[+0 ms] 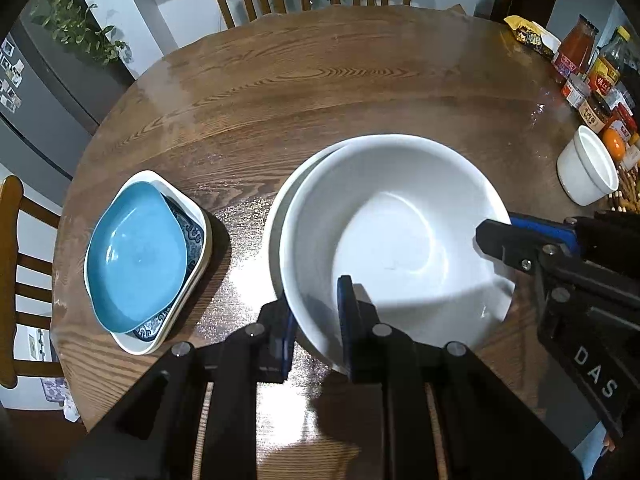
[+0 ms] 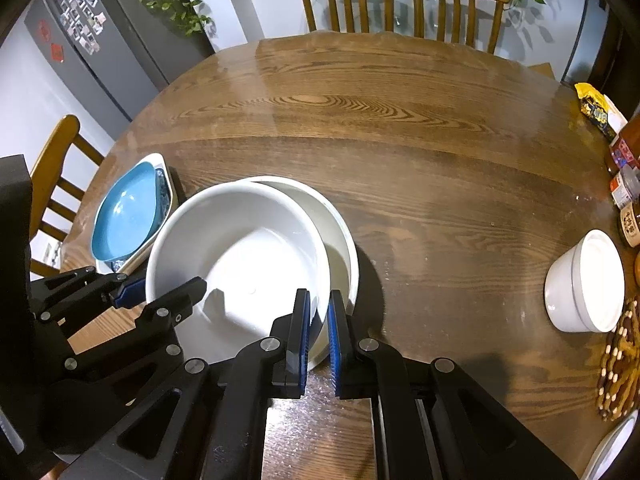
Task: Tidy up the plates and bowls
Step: 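Lower the medium white bowl into the large white bowl with both grippers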
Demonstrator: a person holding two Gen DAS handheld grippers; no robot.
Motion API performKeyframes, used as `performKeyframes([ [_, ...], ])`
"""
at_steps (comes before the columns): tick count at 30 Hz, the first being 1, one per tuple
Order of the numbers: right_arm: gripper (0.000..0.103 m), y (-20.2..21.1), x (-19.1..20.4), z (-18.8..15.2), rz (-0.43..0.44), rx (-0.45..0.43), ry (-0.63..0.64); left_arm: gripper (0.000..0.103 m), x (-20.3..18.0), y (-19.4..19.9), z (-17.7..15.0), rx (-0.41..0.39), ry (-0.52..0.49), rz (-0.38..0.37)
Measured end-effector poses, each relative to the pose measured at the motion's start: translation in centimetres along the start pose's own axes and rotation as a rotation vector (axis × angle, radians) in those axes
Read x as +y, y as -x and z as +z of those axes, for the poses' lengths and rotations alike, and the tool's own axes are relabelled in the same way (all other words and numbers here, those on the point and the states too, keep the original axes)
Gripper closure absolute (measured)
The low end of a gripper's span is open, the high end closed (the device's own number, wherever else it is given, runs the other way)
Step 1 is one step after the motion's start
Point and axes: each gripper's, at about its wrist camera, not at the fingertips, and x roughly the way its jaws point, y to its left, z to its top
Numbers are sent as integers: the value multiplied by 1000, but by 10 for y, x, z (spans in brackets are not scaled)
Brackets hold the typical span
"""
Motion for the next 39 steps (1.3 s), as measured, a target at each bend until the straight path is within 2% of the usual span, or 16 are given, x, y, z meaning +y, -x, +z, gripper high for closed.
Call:
performKeyframes([
  [39, 94, -4, 9, 5, -93, 0, 62, 82, -12, -10, 4, 38, -38, 40],
])
